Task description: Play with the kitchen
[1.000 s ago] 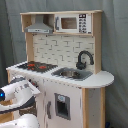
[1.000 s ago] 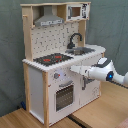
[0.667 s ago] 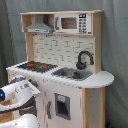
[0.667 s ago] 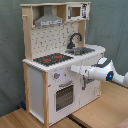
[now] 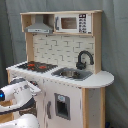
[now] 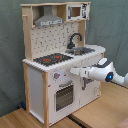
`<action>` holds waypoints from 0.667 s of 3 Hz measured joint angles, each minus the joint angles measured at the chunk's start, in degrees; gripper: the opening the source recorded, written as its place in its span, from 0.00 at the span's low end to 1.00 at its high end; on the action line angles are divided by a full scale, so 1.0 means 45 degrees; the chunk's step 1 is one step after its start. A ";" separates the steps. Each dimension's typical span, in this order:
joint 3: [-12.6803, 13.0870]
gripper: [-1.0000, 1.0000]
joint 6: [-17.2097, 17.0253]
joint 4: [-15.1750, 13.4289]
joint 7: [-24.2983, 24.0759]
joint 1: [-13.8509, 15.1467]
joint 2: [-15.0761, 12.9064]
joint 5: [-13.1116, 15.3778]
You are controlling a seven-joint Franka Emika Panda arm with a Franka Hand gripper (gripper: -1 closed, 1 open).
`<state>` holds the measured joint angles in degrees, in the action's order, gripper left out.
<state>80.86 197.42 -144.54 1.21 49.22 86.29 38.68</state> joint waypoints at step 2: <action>0.0052 0.00 -0.0332 0.0017 0.2567 -0.0098 0.0000 0.0002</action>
<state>81.09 195.93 -144.46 12.76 48.78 86.29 38.68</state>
